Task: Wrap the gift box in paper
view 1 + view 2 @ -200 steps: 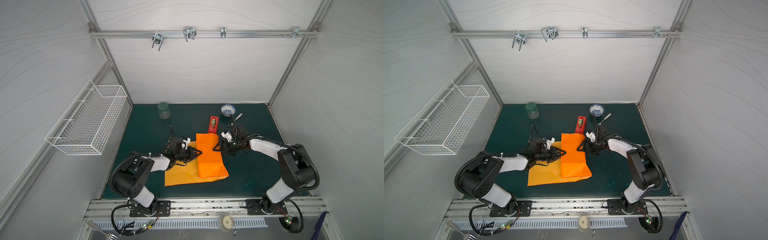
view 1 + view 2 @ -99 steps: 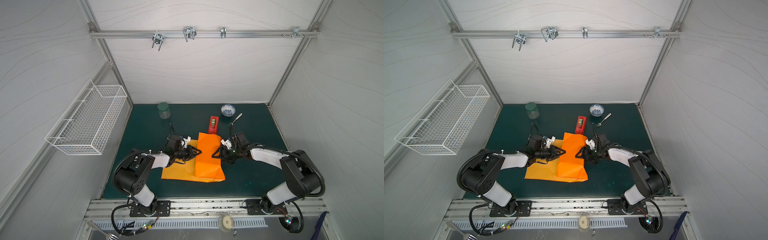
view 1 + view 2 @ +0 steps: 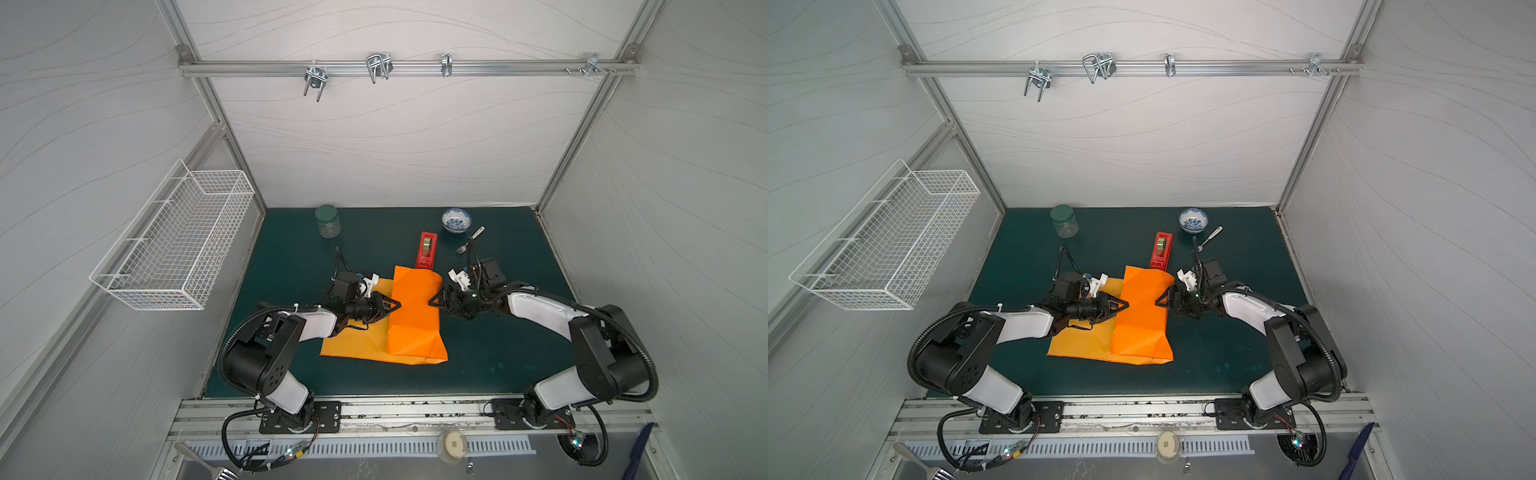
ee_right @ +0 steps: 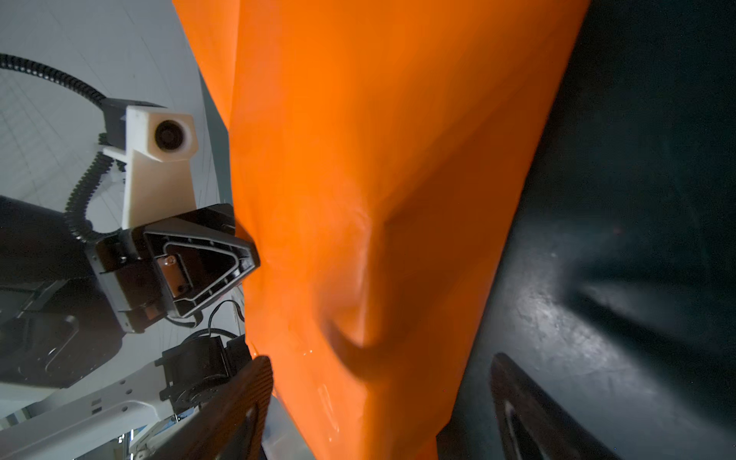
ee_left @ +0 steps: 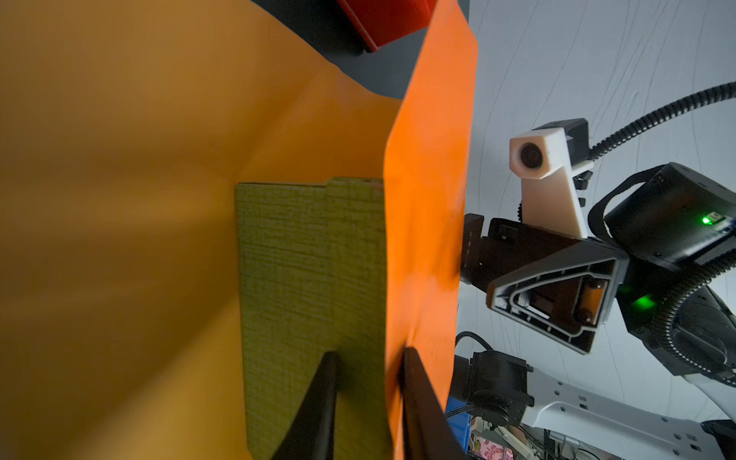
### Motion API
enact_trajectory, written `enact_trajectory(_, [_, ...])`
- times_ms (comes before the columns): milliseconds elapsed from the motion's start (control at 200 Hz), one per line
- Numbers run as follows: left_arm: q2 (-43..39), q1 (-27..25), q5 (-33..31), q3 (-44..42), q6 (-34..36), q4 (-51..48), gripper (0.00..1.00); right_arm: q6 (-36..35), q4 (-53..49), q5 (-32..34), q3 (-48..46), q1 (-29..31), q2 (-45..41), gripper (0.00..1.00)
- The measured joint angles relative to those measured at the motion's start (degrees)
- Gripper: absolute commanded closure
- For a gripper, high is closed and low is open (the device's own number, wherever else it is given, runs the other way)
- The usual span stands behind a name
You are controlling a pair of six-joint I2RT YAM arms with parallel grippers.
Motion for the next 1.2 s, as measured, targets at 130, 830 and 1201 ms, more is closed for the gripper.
enact_trajectory(130, [-0.04, 0.0, -0.15, 0.0, -0.11, -0.02, 0.93, -2.73, -2.82, 3.54, -1.18, 2.47, -4.09, 0.14])
enact_trajectory(830, [0.76, 0.02, 1.03, 0.22, -0.17, 0.42, 0.94, -1.95, -7.67, 12.04, -16.5, 21.11, -22.75, 0.08])
enact_trajectory(1201, [0.87, 0.07, 1.18, 0.24, -0.15, 0.48, 0.94, 0.81, -1.49, 10.67, -16.28, 24.87, -22.14, 0.09])
